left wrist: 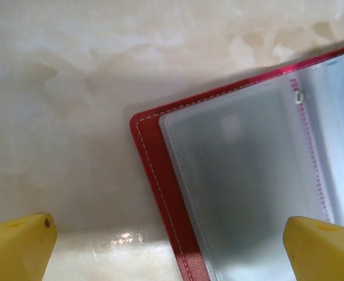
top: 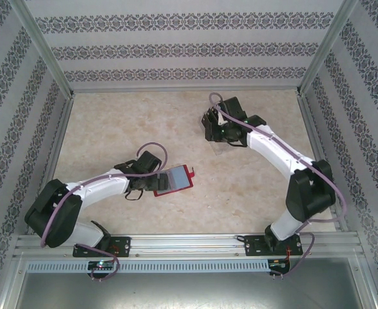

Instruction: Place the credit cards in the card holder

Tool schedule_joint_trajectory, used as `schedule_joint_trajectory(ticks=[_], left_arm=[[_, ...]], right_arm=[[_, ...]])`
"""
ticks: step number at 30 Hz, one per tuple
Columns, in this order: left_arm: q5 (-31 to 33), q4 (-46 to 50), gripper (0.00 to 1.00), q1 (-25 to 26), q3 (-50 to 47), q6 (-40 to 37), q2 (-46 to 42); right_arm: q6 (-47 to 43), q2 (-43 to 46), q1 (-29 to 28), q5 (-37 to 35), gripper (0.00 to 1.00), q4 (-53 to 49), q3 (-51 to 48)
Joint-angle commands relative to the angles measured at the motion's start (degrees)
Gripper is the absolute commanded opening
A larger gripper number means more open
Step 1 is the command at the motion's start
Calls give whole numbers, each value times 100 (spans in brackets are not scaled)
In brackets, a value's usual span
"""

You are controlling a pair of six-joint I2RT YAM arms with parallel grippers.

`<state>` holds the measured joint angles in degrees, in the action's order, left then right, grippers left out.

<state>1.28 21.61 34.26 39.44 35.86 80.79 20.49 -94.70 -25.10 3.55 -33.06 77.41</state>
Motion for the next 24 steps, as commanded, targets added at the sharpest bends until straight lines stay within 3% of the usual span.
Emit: schedule_joint_trajectory(ticks=[1,9,24], left_arm=[[210,22,100,63,-116,71,20],[307,131,100,69,-156,-8,69],[356,230,100,68,-157,-117,70]], right_arm=[[-811,-322,49,-1032,45,-619,485],[-1382,-995,225,-1922,44,-913,1224],[-1565,-1783,303,-2214,40,-997,1567]])
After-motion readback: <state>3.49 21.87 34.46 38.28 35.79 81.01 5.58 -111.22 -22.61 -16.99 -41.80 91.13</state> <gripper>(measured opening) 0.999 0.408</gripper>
